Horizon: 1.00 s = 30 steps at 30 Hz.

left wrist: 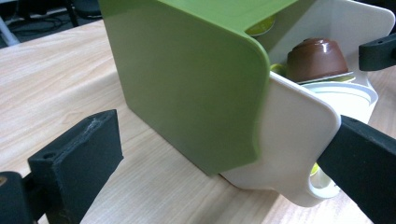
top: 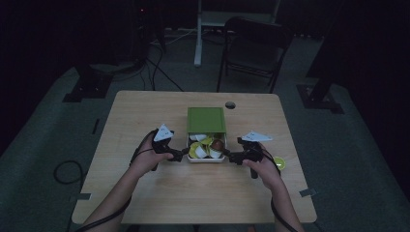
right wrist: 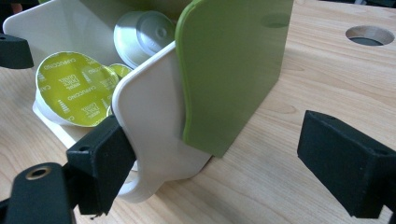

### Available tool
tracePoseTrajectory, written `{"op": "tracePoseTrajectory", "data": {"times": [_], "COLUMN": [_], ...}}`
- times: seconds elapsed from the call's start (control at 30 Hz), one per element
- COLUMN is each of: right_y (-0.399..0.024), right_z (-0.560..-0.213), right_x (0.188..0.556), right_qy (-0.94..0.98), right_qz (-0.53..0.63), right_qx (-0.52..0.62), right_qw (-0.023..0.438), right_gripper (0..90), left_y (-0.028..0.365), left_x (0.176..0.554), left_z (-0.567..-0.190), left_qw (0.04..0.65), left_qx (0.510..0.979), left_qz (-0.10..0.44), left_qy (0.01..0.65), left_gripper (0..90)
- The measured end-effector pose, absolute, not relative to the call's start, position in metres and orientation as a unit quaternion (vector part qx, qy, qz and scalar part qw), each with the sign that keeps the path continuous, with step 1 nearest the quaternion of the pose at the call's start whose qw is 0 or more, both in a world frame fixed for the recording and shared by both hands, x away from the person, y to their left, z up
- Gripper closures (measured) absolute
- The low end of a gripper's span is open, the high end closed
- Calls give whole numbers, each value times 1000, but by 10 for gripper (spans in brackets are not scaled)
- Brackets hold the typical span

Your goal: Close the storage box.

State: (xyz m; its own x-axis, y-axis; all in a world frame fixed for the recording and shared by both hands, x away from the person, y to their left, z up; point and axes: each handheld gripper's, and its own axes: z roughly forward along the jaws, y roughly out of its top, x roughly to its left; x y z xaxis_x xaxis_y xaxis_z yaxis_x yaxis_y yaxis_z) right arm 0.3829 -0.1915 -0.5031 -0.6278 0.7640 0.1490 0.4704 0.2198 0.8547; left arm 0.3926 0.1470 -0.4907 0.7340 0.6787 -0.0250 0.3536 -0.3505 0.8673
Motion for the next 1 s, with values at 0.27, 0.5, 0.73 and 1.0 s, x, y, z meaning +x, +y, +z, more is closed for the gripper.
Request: {"op": "tracePoseTrajectory", "data": {"times": [0.27,0.5,0.73,1.0], "right_y": [-191,-190,-189,-188], "right_z": [-503,-502,-503,-502], "right_x": [388,393,397,402], "right_qy": [764,762,758,755], "right_qz": [474,472,473,470], "right_qx": [409,413,419,426], "right_qw": [158,161,163,169], "right_gripper": [122,122,122,120], "left_y": [146,145,145,143], "left_x": [397,402,407,411], "left_z": [-489,-489,-489,-489], "left_qw": [467,464,462,461], "left_qx": [804,804,803,800], "left_qz": [180,184,189,196], "left_qy": [321,323,325,330], "left_gripper": [15,15,15,15]}}
